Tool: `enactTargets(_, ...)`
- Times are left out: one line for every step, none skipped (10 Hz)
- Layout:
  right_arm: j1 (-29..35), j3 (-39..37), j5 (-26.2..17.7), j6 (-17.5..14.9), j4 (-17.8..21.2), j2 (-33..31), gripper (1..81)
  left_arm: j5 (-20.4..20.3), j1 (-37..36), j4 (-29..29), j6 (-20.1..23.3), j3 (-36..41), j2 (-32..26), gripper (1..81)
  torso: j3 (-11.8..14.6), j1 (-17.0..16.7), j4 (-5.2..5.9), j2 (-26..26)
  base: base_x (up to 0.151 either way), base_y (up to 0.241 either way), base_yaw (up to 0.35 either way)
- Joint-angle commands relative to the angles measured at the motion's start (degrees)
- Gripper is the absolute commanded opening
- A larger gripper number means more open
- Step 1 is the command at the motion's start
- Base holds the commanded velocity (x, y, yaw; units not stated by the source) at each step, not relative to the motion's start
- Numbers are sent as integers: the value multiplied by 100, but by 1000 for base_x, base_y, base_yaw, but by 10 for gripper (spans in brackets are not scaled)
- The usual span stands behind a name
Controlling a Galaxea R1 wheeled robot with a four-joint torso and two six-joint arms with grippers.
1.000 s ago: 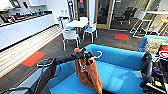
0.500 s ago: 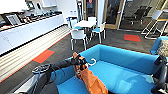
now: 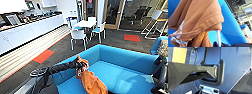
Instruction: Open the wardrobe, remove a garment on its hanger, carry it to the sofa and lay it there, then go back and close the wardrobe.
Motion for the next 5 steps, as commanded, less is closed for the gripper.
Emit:
enactTargets(1, 17, -352, -6, -19, 48, 811, -53, -809, 82, 29, 81, -508, 10, 0, 0, 0, 0, 0, 0, 0)
enactTargets(10, -10, -352, -6, -19, 66, 811, -53, -695, 82, 29, 90, -754, 10, 0, 0, 0, 0, 0, 0, 0)
enactTargets(19, -19, -361, -6, -11, 92, 811, -53, -590, 82, 38, 90, -983, 10, 0, 0, 0, 0, 0, 0, 0)
enactTargets(19, -19, -361, -15, -19, 101, 811, -71, -475, 82, 38, 90, -1185, 10, 0, 0, 0, 0, 0, 0, 0)
enactTargets(19, -19, -361, -24, -19, 110, 811, -71, -396, 82, 47, 90, -1352, 10, 0, 0, 0, 0, 0, 0, 0)
